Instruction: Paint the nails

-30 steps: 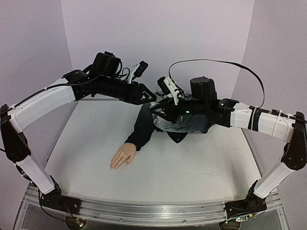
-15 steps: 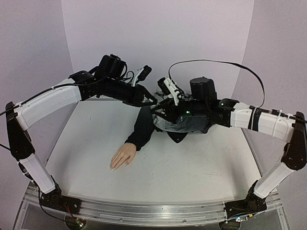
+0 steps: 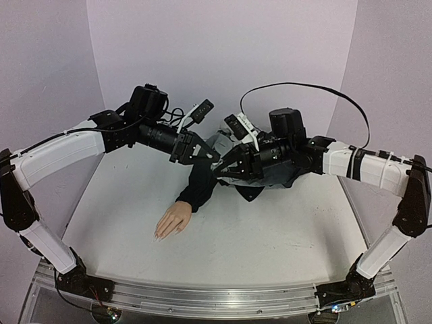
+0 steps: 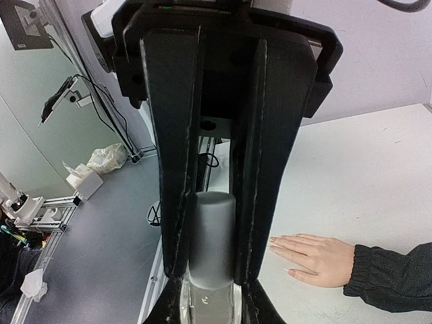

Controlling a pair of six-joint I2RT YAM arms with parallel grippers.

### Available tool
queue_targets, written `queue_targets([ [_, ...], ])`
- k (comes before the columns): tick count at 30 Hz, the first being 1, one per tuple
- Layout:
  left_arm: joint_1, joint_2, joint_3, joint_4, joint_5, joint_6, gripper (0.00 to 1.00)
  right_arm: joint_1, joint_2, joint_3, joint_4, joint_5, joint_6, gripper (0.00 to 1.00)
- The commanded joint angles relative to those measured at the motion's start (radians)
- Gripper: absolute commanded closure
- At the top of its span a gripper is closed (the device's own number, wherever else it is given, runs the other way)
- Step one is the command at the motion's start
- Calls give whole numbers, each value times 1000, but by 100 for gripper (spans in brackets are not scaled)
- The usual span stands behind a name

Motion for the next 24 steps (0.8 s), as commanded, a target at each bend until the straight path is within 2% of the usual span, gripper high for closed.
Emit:
queue_targets([
  [1,-14,-33,46,204,128,16,100,45,-58,11,114,-46,-73,100],
  [2,-15,-38,38,205,124,16,100,45,-60,10,112,-30,-76,100],
  [3,-15,-46,27,204,113,15,100,46,-61,7,112,-5,-76,94],
  [7,-15,-76,1,179,-16,8,100,45,-79,-8,78,238,-84,38],
  [10,-17,-88,-6,121,-180,23,100,44,-132,-48,34,526,-113,14],
  [12,-19,-86,-14,86,-298,23,100,44,-174,-84,23,708,-126,3],
  [17,-44,-63,-54,36,-557,17,100,8,-277,-178,0,1058,-145,2],
  [21,-169,-23,-71,11,-739,81,100,-66,-333,-217,-27,1229,-94,2],
  [24,-214,19,-78,3,-730,45,100,-135,-380,-244,-33,1302,-32,2],
])
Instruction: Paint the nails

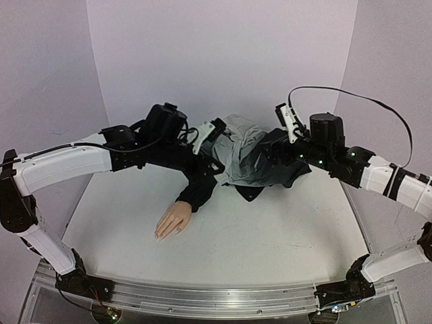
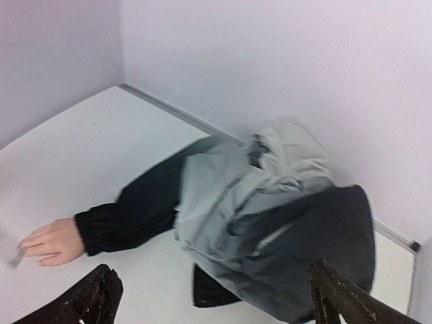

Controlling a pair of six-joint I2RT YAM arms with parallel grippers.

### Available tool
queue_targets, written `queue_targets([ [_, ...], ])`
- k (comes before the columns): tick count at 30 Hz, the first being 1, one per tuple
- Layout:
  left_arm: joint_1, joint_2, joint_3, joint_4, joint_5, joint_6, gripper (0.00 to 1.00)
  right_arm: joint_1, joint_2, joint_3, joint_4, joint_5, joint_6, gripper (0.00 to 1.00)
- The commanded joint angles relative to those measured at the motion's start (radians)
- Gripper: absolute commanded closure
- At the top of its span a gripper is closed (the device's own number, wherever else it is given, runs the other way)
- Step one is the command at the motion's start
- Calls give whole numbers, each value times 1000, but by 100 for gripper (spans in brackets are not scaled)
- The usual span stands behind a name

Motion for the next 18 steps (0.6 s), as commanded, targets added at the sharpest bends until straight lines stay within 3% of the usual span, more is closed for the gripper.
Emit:
queue_targets([
  [1,-90,52,-9,-4,-109,-13,100,-93,-85,-30,2,247,87,2],
  [8,-208,226,-12,-83,-209,-52,100,-210,-178,-51,-1,361,180,2],
  [18,-375,447,38,-174,-390,-57,100,-214,-192,-51,3,365,161,2],
])
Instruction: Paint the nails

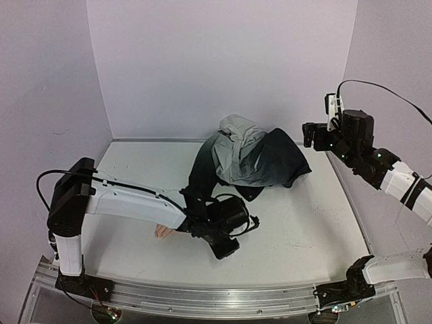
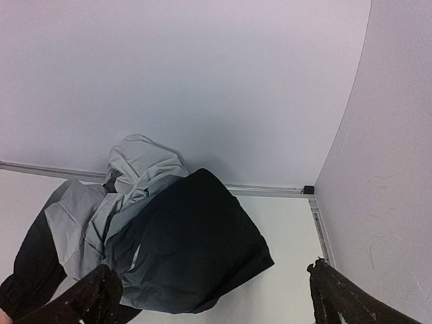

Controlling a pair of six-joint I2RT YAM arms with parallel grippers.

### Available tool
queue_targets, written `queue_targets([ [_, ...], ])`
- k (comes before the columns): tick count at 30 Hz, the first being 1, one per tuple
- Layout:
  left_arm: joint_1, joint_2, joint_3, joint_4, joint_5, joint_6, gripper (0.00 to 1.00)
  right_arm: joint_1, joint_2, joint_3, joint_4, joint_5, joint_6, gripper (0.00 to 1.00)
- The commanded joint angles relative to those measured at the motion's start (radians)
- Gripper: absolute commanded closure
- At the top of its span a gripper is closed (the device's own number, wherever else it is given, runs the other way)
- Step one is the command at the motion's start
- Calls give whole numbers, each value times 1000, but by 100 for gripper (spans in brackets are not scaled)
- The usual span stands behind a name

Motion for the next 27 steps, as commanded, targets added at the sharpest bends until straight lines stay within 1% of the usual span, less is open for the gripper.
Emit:
queue_targets([
  [1,-40,31,38,-36,-90,-23,100,0,-15,0,38,29,12,2],
  [9,-57,43,13,-35,-119,-46,100,-1,-23,-10,49,23,15,2],
  [12,-58,31,4,-35,-123,-62,97,0,-25,-11,51,15,15,2],
  [15,-58,19,-12,-35,-130,-65,87,-1,-26,-16,51,13,15,2],
  [22,-52,-11,-8,-33,-169,-77,58,0,-21,-28,53,-4,17,2],
  [27,-6,-79,0,-24,-155,-55,42,-1,-27,-40,53,-27,12,2],
])
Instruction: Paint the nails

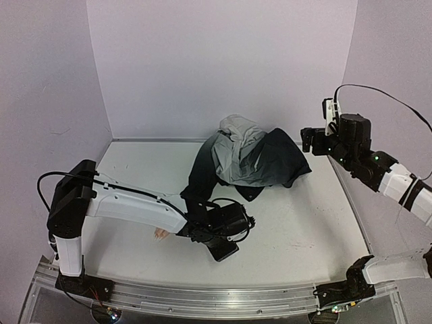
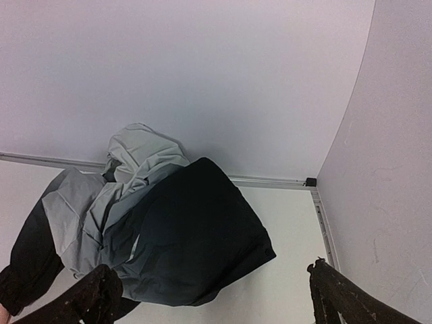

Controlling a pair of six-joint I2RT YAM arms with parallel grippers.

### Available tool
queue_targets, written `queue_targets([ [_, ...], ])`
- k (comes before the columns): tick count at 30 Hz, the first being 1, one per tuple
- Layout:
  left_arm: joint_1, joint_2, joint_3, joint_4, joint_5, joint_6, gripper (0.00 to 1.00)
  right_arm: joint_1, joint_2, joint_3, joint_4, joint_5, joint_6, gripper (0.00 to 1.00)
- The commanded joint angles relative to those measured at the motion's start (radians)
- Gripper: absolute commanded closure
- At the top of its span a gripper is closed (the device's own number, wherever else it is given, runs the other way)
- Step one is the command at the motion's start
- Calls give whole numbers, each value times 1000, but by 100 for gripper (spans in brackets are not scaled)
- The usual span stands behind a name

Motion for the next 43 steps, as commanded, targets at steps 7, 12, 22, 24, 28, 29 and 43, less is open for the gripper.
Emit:
queue_targets([
  [7,240,-333,-33,94,93,42,28,-64,-56,-12,51,-109,36,2],
  [12,576,-502,-89,210,172,35,24,-249,-67,-33,51,-294,78,2],
  [22,1006,-752,-168,307,51,-33,17,-454,-149,-65,31,-490,88,2],
  [24,1008,-794,-205,323,35,-27,16,-453,-147,-58,5,-459,67,2],
  [28,1008,-875,-271,336,-13,-16,13,-452,-174,-48,-9,-457,50,2],
  [29,1007,-893,-283,340,-17,-8,13,-452,-187,-51,1,-464,54,2],
  [43,1008,-1021,-358,355,-28,10,9,-452,-244,-56,-8,-501,67,2],
])
